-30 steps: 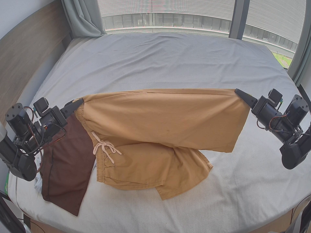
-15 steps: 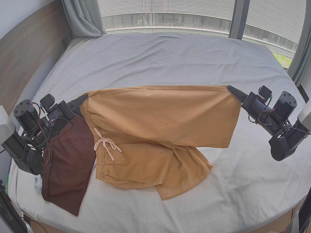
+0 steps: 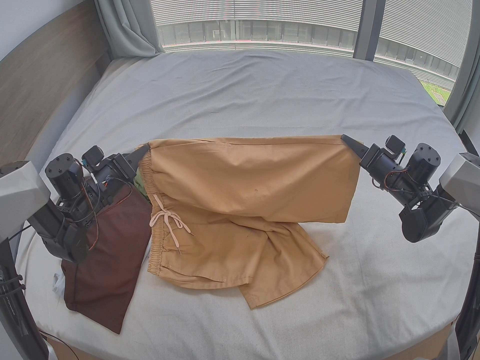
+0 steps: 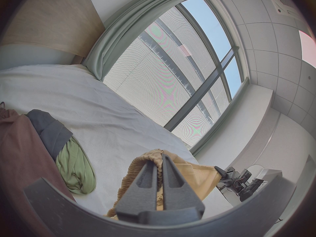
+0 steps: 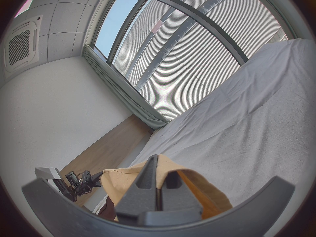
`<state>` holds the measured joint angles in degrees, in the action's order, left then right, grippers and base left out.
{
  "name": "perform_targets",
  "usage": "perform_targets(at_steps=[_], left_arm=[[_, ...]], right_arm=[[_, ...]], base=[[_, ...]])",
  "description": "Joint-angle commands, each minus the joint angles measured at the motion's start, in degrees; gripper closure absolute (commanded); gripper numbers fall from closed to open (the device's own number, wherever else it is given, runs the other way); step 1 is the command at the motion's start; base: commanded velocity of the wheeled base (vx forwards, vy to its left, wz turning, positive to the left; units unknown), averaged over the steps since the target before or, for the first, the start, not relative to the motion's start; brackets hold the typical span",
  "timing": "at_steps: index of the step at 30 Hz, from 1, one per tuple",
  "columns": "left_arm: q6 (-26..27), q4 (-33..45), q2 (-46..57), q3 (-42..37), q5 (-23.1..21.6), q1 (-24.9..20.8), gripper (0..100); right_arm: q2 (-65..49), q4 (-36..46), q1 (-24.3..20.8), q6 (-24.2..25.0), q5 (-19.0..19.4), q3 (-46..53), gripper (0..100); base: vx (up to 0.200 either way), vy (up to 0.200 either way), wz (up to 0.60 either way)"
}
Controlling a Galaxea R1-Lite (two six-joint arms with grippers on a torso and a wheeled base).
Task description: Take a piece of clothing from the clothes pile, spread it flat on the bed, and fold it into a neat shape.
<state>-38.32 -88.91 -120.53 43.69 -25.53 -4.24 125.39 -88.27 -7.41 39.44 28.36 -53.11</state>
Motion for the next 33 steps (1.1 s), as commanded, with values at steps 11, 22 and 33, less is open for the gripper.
perform_targets(at_steps=[11, 22, 33], left_arm=[[-0.3, 0.0, -8.4, 7.6, 3.0, -0.2, 100], [-5.5, 0.0, -12.8, 14.0, 5.5, 0.3, 100], [-8.2, 0.0, -15.7, 18.3, 5.8, 0.3, 100]], right_arm=[[10.1, 0.1, 0.0, 4.0, -0.1, -12.5, 100], [16.8, 0.5, -0.1, 4.1, 0.1, -22.6, 100], [21.6, 7.3, 0.1, 4.1, 0.0, -34.2, 100]], base=[[0.0, 0.0, 0.0], [0.0, 0.0, 0.0], [0.0, 0.0, 0.0]])
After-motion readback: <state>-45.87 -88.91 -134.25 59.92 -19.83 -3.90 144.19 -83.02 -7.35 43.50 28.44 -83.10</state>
